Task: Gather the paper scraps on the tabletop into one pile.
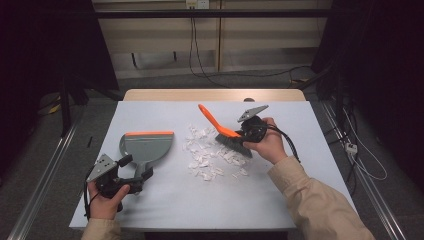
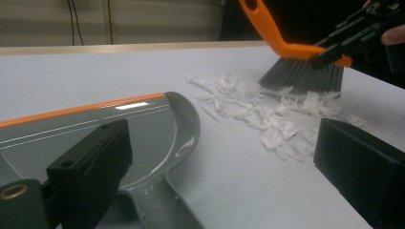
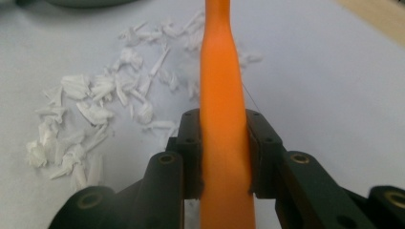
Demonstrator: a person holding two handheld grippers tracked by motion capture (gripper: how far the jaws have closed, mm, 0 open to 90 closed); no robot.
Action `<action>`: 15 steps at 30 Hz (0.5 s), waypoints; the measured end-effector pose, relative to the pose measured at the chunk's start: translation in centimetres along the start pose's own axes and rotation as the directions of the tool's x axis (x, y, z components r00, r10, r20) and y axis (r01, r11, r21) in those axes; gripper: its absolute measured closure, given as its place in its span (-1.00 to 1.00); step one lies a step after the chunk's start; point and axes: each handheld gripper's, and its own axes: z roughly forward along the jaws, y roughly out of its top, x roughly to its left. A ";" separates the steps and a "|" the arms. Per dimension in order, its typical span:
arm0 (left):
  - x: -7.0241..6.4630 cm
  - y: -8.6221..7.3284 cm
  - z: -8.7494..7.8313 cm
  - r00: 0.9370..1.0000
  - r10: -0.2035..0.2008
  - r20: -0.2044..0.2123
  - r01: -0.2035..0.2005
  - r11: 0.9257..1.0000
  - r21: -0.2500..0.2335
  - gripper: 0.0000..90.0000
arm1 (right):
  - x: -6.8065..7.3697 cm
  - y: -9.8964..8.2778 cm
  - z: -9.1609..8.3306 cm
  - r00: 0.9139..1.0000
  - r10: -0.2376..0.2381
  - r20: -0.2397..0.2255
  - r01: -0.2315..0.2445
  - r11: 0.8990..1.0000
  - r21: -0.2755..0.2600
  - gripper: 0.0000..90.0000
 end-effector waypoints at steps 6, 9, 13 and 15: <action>0.1 0.0 0.2 1.000 0.002 -0.001 -0.002 1.000 0.002 -0.88 | -2.0 0.9 0.0 0.997 0.037 0.060 -0.031 0.995 -0.097 0.58; 0.0 -0.1 0.3 1.000 -0.010 -0.003 0.010 1.000 -0.001 -0.88 | -3.2 1.3 1.2 0.992 0.045 0.118 -0.032 0.994 -0.109 0.58; 0.1 0.0 0.4 1.000 -0.009 -0.004 0.009 1.000 0.002 -0.88 | -4.0 2.0 3.3 0.990 0.061 0.126 -0.046 0.992 -0.115 0.58; 0.0 0.0 0.4 1.000 -0.010 -0.005 0.010 1.000 -0.002 -0.88 | -3.8 2.7 4.8 0.992 0.020 0.128 -0.009 0.996 -0.091 0.58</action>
